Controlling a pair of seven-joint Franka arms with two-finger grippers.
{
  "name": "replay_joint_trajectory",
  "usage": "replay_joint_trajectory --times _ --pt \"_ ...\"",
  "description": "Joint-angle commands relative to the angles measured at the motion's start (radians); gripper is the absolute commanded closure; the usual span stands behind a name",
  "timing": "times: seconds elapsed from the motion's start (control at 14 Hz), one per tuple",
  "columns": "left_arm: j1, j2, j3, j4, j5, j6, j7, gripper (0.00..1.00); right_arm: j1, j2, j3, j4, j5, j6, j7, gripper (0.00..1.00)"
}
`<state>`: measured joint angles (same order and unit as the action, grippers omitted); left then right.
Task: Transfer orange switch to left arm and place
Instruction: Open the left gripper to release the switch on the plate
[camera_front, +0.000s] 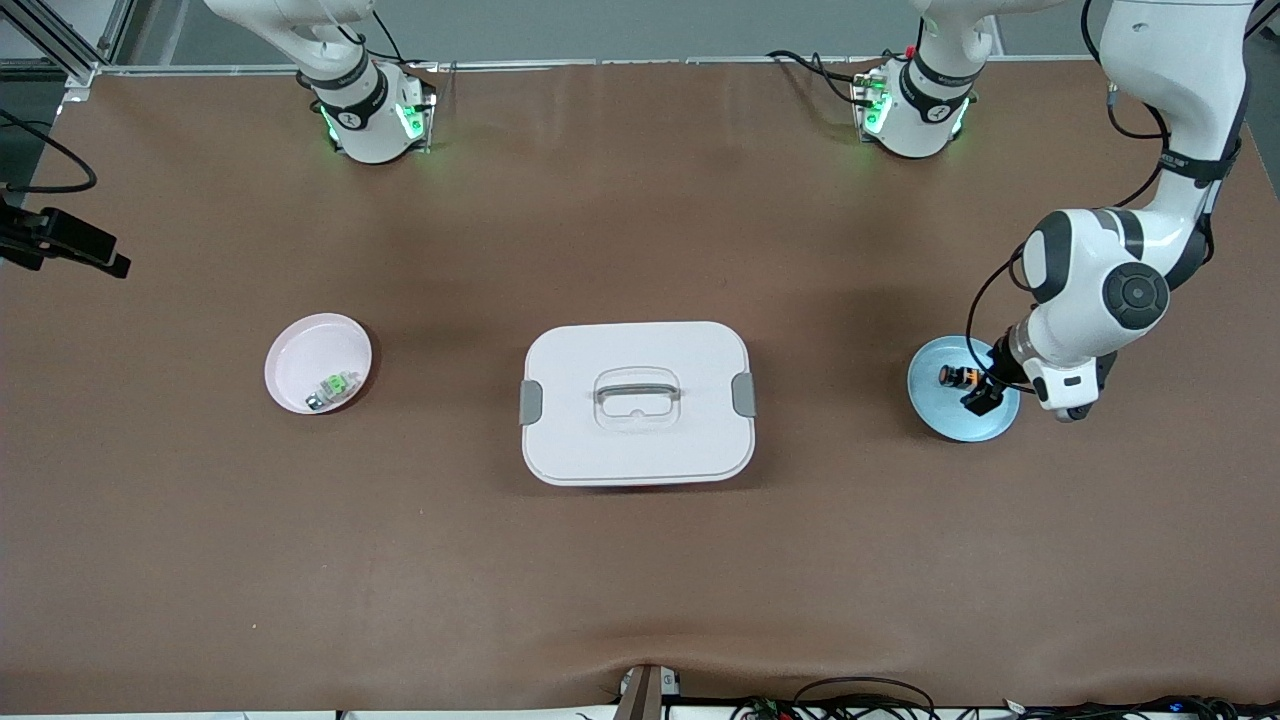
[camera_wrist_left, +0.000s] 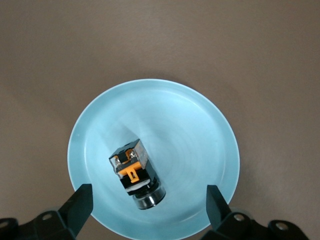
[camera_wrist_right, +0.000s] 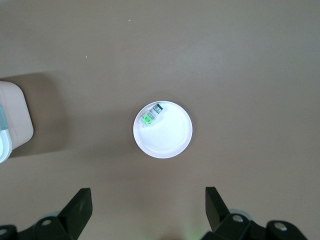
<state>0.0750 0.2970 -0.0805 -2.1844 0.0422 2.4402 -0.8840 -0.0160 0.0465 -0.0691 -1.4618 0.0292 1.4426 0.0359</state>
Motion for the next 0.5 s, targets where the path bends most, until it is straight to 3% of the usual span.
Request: replay_joint_trajectory --times 0.0,0.43 --pt "0.002 -0.045 -0.002 -0.031 -0.03 -0.012 0.23 0.0 -0.015 -0.031 0.008 -0.038 0.02 0.015 0.013 0.0" --pt "-0.017 -0.067 -0.004 -0.037 -0.073 -0.01 0.808 0.0 -0.016 -0.036 0.009 -0.051 0.037 0.025 -0.005 0.0"
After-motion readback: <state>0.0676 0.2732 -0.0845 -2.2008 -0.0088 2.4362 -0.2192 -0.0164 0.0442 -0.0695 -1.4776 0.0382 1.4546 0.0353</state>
